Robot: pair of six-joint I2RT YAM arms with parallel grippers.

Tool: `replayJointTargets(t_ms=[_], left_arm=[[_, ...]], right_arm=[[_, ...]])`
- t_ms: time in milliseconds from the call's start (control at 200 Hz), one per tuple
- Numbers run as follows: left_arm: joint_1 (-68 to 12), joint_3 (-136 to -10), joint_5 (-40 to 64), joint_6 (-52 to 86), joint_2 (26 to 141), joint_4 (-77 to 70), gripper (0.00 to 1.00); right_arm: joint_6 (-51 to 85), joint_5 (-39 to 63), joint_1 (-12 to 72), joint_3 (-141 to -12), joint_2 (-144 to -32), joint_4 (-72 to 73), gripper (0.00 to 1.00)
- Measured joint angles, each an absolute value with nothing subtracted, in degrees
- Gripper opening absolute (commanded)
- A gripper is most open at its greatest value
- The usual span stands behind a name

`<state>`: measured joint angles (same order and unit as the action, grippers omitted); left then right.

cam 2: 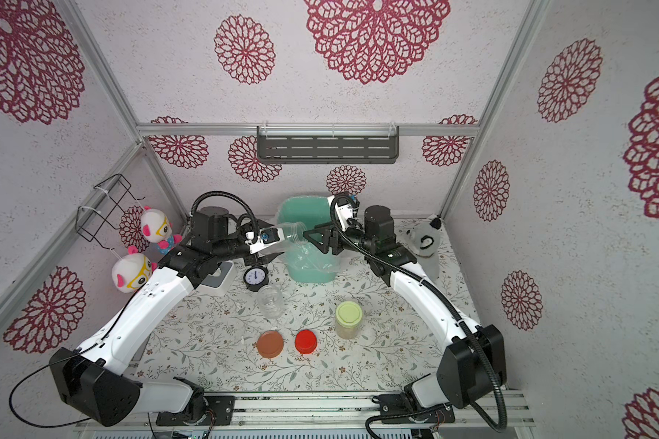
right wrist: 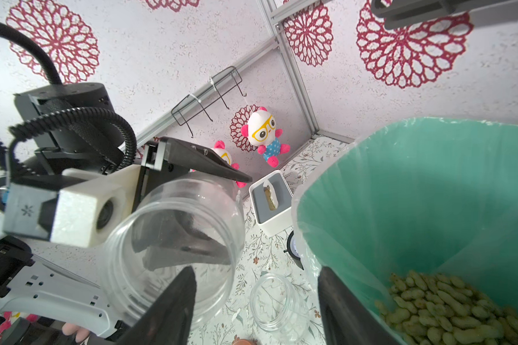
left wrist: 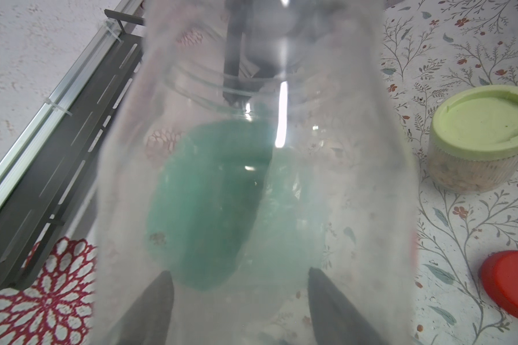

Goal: Empty moldy peanuts from jars
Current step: Place the jar at the center of the board.

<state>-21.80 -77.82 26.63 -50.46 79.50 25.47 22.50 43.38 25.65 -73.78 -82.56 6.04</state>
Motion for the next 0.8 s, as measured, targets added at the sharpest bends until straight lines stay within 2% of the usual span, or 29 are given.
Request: replayJointTargets(t_ms=[315, 801], left_arm=[[-22.22, -78.13, 28.25, -50.74, 79.83, 26.11, 0.0], [-23.27, -79.57, 27.49, -51.72, 81.54, 27.88, 0.0]], right_arm=[[21.98, 45.06, 25.65, -76.34, -84.73, 3.95, 0.56], [19.49, 48.45, 26.35, -83.02, -89.8, -2.07, 0.38]])
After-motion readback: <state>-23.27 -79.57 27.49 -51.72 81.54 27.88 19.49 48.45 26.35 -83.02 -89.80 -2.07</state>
